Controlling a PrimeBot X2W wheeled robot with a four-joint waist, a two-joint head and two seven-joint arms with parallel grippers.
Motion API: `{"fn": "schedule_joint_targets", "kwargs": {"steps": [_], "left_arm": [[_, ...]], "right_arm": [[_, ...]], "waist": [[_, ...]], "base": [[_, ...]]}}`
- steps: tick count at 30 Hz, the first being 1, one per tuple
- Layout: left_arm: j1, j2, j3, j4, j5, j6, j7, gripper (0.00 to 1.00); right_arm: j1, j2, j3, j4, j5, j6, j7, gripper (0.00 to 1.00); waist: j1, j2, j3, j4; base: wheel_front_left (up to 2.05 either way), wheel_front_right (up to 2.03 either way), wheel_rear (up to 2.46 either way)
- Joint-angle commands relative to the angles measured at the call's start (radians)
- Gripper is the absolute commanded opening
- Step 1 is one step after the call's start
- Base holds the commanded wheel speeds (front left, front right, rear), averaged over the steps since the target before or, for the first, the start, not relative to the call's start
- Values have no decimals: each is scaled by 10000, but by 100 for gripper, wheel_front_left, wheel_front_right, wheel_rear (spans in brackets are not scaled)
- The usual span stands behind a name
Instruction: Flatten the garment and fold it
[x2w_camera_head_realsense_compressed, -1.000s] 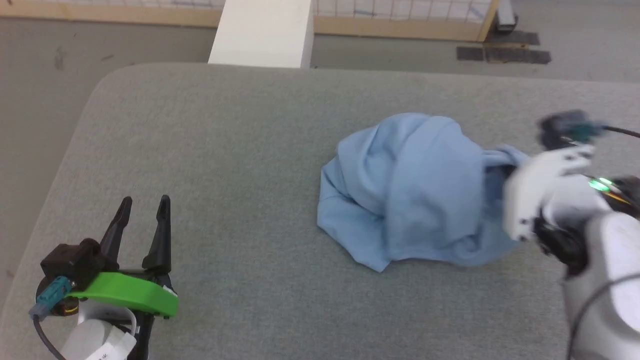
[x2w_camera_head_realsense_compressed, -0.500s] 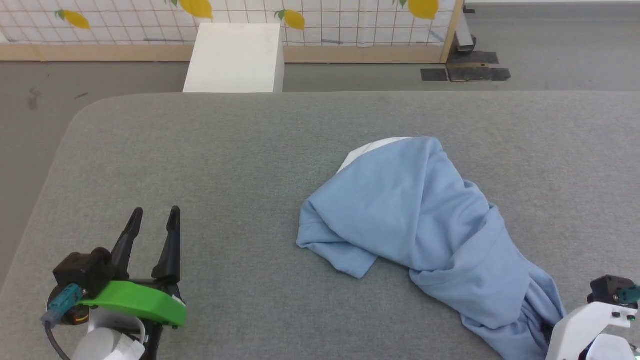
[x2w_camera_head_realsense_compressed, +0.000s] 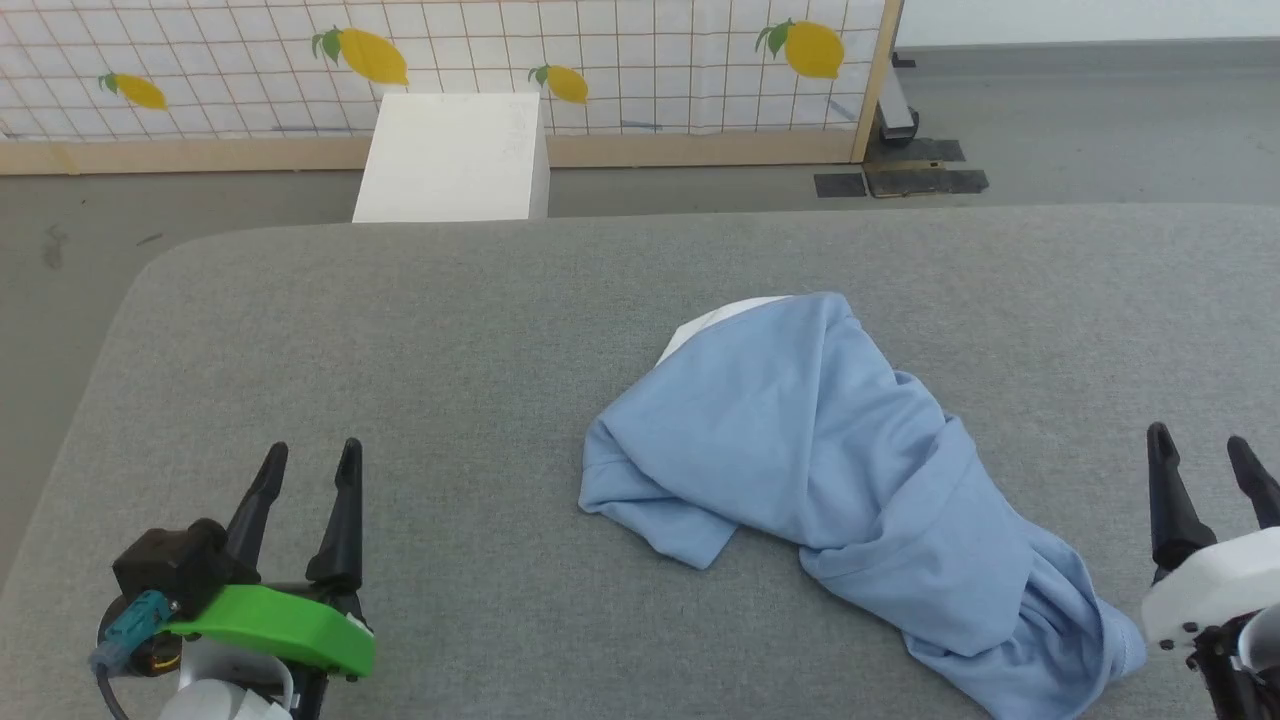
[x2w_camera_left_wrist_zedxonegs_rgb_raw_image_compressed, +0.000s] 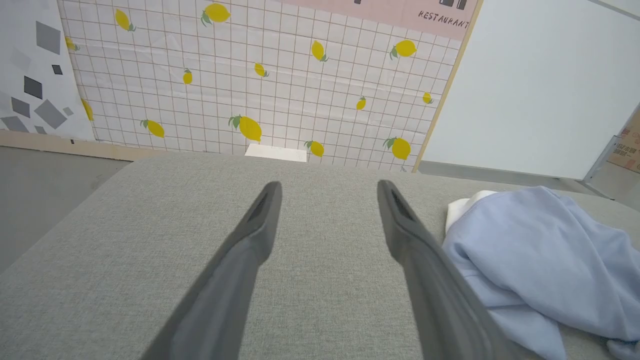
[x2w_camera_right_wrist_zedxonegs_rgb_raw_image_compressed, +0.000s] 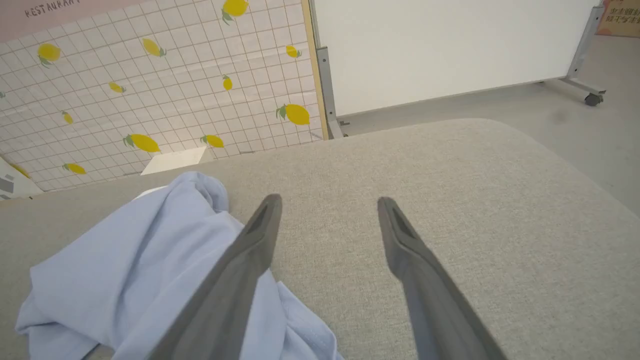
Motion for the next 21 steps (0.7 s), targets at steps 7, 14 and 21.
{"fn": "schedule_joint_targets", "kwargs": {"steps": [7, 14, 21], "left_arm": [[84, -117, -123, -160, -279, 50, 135, 100], [-1430, -194, -947, -245, -462, -116, 1260, 100], [-4171, -533, -2804, 950, -923, -214, 5581, 100]], "right_arm": [[85, 10, 331, 140, -123, -13, -828, 100], [-233, 10, 590, 122, -109, -13, -1114, 100], [-511, 10, 750, 23, -134, -13, -1088, 100]], "waist": [[0, 44, 39, -98], [0, 44, 574, -431], [0, 44, 1217, -758]], "base": [[0, 0, 0], [0, 0, 0], [0, 0, 0]]}}
